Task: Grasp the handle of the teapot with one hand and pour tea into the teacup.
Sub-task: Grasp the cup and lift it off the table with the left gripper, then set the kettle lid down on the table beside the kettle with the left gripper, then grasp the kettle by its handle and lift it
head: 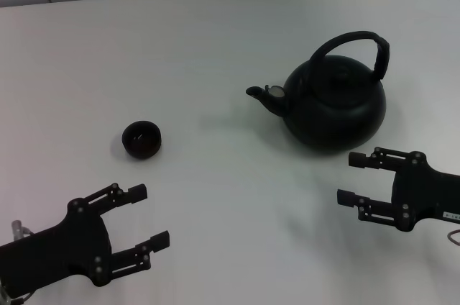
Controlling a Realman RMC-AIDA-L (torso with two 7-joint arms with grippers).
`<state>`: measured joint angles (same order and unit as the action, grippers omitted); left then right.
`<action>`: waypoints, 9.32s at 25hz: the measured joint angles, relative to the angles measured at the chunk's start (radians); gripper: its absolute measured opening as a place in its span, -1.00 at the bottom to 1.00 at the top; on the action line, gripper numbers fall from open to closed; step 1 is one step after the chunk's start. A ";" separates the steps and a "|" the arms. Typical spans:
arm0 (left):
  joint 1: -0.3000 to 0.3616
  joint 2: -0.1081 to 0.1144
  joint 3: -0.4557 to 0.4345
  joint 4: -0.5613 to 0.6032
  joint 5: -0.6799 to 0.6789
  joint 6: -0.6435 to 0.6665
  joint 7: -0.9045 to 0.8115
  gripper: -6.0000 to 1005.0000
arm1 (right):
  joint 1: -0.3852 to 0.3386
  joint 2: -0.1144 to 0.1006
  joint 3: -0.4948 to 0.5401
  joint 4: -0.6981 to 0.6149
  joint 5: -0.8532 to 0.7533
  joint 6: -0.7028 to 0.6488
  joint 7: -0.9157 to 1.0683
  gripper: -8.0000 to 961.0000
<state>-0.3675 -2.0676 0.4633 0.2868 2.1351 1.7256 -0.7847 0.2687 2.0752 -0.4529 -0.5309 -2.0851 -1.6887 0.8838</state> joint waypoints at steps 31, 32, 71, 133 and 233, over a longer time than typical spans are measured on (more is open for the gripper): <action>0.061 -0.001 -0.143 -0.118 -0.260 -0.152 0.281 0.59 | 0.016 0.002 0.008 0.003 0.004 0.001 -0.008 0.39; 0.055 0.000 -0.102 -0.118 -0.260 -0.207 0.281 0.59 | 0.017 0.002 0.008 0.003 0.004 0.002 -0.008 0.39; -0.148 -0.011 -0.043 -0.229 -0.270 -0.558 0.274 0.59 | 0.016 0.002 0.010 0.000 0.005 0.003 -0.008 0.39; -0.344 -0.012 -0.104 -0.511 -0.263 -0.732 0.485 0.38 | 0.013 0.003 0.010 0.004 0.019 -0.003 -0.008 0.31; 0.090 0.002 0.026 0.078 -0.116 -0.087 0.133 0.59 | -0.040 0.006 0.346 0.757 0.584 0.177 -0.825 0.11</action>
<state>-0.2771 -2.0658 0.4897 0.3650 2.0196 1.6382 -0.6520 0.2290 2.0807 -0.1073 0.2262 -1.5008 -1.5121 0.0584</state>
